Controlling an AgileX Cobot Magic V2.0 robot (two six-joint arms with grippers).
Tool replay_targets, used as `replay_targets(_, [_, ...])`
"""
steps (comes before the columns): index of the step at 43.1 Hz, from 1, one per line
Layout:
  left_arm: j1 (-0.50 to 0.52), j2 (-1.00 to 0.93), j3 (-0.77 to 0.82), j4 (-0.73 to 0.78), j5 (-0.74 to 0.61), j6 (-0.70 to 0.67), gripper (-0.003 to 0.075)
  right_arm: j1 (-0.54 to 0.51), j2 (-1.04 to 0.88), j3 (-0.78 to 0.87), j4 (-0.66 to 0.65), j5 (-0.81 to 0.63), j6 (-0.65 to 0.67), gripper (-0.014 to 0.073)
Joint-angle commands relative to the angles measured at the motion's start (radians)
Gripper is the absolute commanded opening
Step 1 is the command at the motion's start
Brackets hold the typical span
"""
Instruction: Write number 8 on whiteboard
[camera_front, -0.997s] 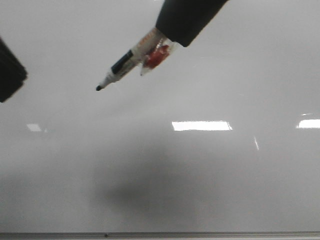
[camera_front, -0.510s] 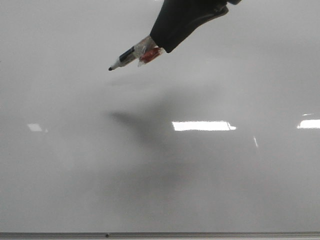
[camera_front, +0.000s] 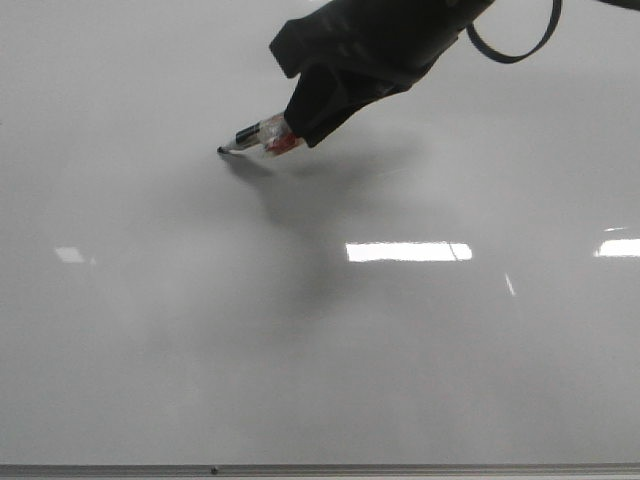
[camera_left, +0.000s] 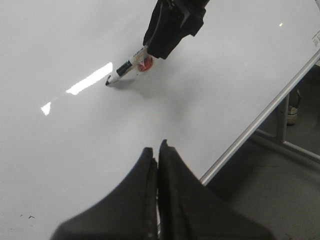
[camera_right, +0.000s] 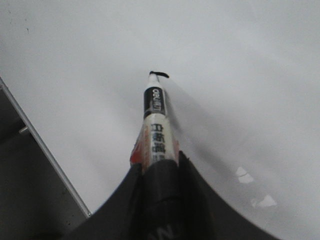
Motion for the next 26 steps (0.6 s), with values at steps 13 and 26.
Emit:
replay_targets(13, [0.003, 0.01, -0.025, -0.056, -0.045, -0.009, -0.0019, -0.043, -0.003, 0.017, -0.017, 0.029, 0.008, -0.0057])
replay_targets(26, [0.003, 0.01, -0.025, -0.056, -0.045, -0.009, -0.0019, -0.071, -0.026, 0.2, -0.017, 0.017, 0.008, -0.0057])
